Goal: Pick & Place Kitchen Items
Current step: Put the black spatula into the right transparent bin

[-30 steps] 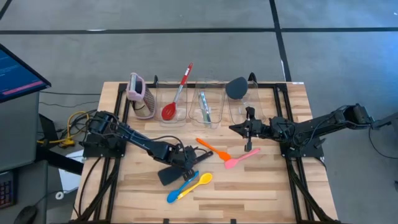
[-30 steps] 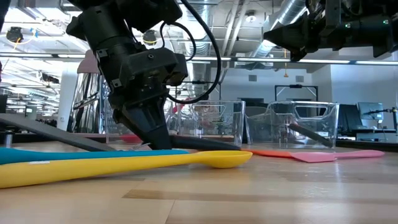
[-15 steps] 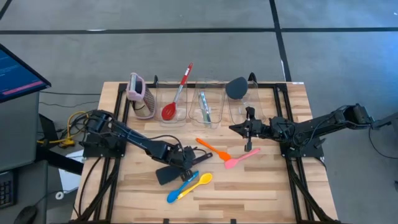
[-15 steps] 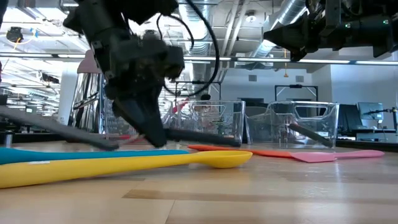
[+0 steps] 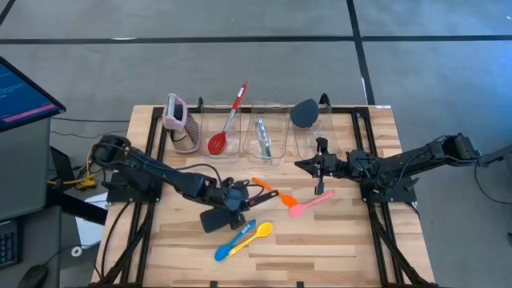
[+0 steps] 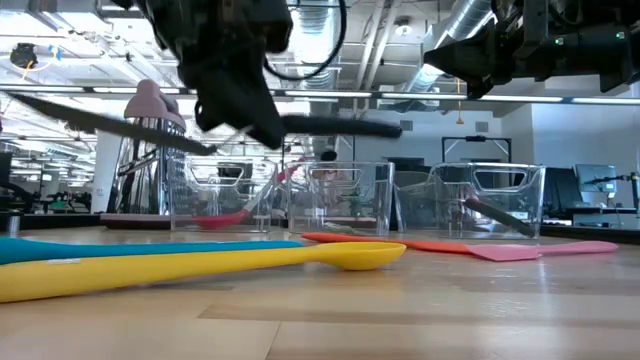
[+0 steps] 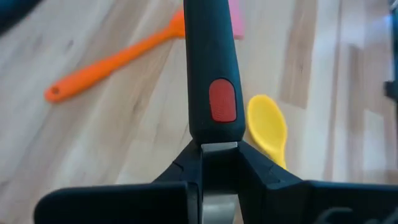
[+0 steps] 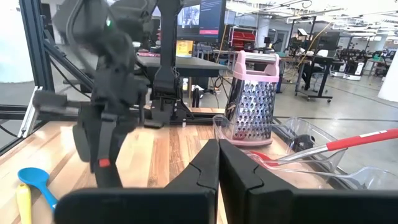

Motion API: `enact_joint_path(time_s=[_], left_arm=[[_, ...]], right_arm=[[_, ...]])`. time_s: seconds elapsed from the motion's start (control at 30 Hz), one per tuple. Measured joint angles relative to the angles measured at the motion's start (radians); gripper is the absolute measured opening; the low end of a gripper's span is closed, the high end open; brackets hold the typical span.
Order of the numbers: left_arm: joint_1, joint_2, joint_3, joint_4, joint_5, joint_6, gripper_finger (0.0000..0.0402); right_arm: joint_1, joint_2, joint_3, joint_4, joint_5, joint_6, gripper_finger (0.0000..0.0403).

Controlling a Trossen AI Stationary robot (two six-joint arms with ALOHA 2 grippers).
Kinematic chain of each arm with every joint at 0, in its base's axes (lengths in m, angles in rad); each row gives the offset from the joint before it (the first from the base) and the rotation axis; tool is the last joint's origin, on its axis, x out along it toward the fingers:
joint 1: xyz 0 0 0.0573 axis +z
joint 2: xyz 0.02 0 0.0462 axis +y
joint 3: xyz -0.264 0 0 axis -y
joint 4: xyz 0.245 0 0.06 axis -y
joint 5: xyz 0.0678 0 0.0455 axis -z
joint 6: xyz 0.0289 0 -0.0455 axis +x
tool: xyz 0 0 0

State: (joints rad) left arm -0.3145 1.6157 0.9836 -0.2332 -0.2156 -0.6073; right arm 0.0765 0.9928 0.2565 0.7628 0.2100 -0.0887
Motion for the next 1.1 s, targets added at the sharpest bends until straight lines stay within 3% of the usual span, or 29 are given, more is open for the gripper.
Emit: enact_joint_path(time_s=[0.6,1.1], left_arm=[[0.122,-0.185,0.002,-0.084,-0.055,0.132,0.0034],[0.159,-0.197,0.002,-0.084,-0.04,0.14,0.0035]], right_arm=[[0.0,0.0,0.0,0.0,0.0,0.0,0.0],[0.004,0.004,0.001,0.011,0.0,-0.031,0.0]])
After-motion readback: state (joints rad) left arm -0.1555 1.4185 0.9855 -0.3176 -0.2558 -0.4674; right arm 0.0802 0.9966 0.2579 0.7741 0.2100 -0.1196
